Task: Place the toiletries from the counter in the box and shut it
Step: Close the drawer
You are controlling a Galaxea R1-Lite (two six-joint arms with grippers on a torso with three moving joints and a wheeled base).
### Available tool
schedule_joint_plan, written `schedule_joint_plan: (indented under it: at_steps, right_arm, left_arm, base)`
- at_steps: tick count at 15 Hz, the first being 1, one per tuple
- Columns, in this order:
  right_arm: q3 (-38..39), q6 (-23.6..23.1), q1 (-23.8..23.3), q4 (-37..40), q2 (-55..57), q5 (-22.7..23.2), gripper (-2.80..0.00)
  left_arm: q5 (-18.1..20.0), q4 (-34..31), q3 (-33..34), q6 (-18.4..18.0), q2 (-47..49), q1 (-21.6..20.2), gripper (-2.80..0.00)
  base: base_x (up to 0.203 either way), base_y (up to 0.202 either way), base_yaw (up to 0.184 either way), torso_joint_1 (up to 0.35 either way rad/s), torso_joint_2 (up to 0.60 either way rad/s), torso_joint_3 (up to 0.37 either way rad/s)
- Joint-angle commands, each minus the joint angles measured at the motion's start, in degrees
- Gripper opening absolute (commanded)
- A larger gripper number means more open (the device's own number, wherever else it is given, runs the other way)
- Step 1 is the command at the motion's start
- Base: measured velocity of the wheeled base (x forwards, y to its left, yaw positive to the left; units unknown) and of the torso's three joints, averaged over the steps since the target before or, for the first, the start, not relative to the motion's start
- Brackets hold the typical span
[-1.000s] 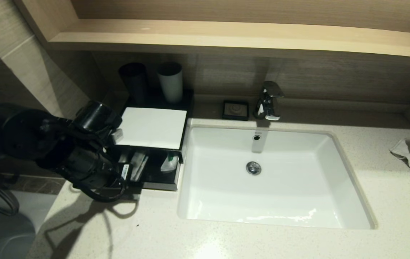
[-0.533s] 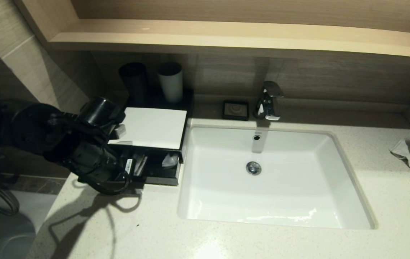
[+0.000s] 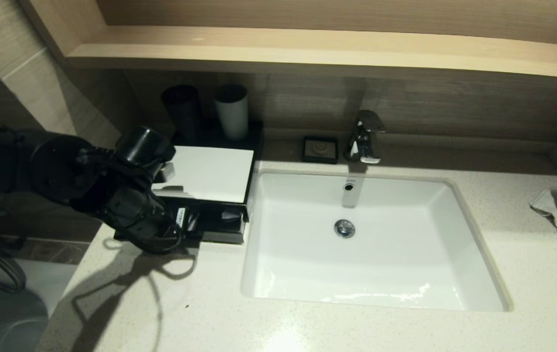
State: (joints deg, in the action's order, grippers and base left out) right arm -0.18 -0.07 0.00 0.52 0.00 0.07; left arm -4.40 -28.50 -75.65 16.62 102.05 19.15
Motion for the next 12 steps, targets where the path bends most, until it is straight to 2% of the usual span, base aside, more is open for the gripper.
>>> schedule_joint_plan:
  at_steps: [1,12]
  right_arm:
    - [0.0,0.0,0.0,0.0,0.0,0.0,-2.8]
    - [0.0,0.0,0.0,0.0,0.0,0.0,-2.8]
  left_arm:
    - [-0.1,-0.6,-2.4,0.3,1.3,0.0,-2.8]
    - [-0.1,-0.4,-8.2,0.4,5.4,-0.1,-2.8]
  base:
    - [0.0,0.0,0.0,0.0,0.0,0.0]
    - [0.0,0.0,0.0,0.0,0.0,0.0]
